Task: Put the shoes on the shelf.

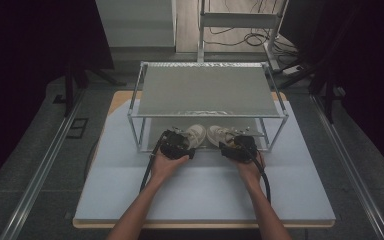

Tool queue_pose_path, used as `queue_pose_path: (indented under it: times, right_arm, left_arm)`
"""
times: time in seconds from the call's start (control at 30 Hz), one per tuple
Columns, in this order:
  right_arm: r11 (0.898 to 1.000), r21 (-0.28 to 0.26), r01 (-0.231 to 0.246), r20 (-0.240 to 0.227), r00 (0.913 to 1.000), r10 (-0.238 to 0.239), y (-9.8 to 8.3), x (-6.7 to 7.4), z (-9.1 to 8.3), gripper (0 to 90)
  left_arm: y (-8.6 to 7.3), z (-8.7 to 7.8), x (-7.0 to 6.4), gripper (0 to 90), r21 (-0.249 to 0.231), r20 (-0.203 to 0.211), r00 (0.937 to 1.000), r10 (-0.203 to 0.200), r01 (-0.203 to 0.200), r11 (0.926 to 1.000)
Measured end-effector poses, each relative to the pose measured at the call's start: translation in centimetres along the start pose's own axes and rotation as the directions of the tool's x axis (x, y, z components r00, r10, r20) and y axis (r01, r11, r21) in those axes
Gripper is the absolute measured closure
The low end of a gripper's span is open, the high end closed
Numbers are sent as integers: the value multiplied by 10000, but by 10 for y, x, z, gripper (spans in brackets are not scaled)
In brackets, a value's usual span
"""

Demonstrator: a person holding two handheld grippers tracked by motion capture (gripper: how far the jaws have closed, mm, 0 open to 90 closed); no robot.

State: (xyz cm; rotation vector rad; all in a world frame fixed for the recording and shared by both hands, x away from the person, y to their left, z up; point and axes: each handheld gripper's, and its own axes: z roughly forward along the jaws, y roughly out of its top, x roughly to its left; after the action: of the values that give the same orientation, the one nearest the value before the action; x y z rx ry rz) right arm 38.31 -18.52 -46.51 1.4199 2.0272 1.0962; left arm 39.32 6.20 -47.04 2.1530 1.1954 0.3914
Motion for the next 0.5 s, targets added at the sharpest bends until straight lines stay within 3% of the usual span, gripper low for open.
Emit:
queue_pose_path:
  times: [0.13, 0.17, 0.2, 0.37, 0.5]
  right_arm:
    - [9999, 11, -112, 120, 9999, 112, -2, 0, 6, 296]
    - [9999, 54, -97, 135, 9999, 96, -3, 1, 7, 295]
    - [9999, 97, -96, 146, 9998, 94, -4, 1, 9, 294]
    - [9998, 177, 22, 263, 9997, -27, -11, 4, 13, 278]
    - [9998, 171, -141, 209, 9997, 138, -15, 4, 13, 263]
  left_arm:
    - [3, 3, -4, 291, 53, -20, 9995, -312, 312, 9995]
    - [3, 4, -4, 291, 88, -70, 9996, -290, 290, 9995]
    - [3, 5, -3, 291, 123, -113, 9999, 12, -10, 9999]
    - [1, 8, -3, 286, 161, -140, 9999, -69, 71, 9998]
    - [0, 8, -6, 276, 245, -244, 9997, -27, 33, 9997]
